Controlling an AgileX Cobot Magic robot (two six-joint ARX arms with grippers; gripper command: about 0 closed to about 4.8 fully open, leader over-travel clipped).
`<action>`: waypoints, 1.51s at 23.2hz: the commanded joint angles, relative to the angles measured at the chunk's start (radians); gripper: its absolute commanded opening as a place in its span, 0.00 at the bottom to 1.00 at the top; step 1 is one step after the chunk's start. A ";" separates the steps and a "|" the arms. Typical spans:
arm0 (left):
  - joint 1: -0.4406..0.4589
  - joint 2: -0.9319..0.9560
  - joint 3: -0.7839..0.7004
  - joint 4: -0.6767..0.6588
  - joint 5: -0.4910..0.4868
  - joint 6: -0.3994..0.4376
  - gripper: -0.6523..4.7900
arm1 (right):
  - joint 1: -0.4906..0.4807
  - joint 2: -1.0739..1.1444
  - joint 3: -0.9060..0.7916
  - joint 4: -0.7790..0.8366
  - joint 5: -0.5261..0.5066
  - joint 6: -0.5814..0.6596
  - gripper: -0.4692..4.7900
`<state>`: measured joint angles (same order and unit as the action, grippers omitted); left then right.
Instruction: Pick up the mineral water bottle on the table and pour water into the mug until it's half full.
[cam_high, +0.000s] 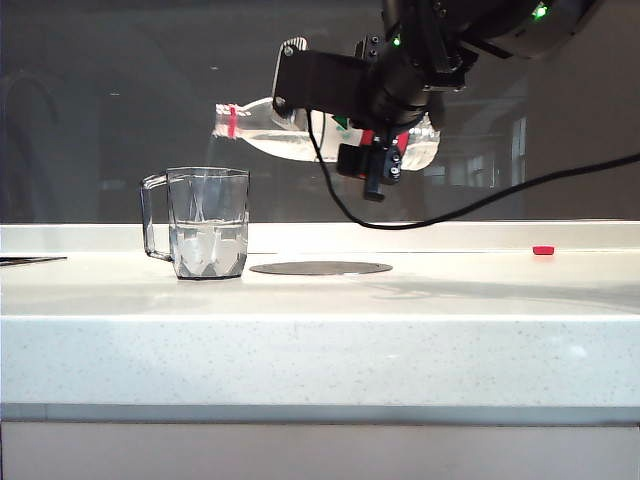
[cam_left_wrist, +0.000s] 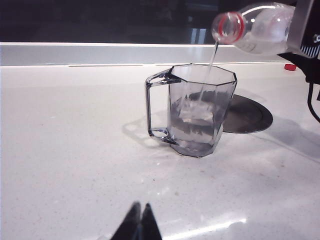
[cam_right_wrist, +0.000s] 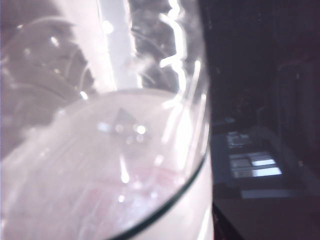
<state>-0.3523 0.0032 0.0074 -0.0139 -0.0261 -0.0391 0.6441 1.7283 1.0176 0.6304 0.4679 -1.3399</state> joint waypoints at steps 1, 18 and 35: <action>0.002 0.000 0.003 0.007 0.004 0.003 0.11 | 0.011 -0.012 0.011 0.047 0.010 0.096 0.73; 0.002 0.000 0.003 0.007 0.004 0.003 0.11 | 0.040 -0.033 0.011 0.020 0.173 0.759 0.73; 0.002 0.000 0.003 0.007 0.004 0.003 0.11 | -0.075 -0.105 -0.120 0.020 -0.089 1.477 0.73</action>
<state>-0.3523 0.0032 0.0074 -0.0154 -0.0261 -0.0391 0.5781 1.6386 0.9249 0.5518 0.3729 0.1017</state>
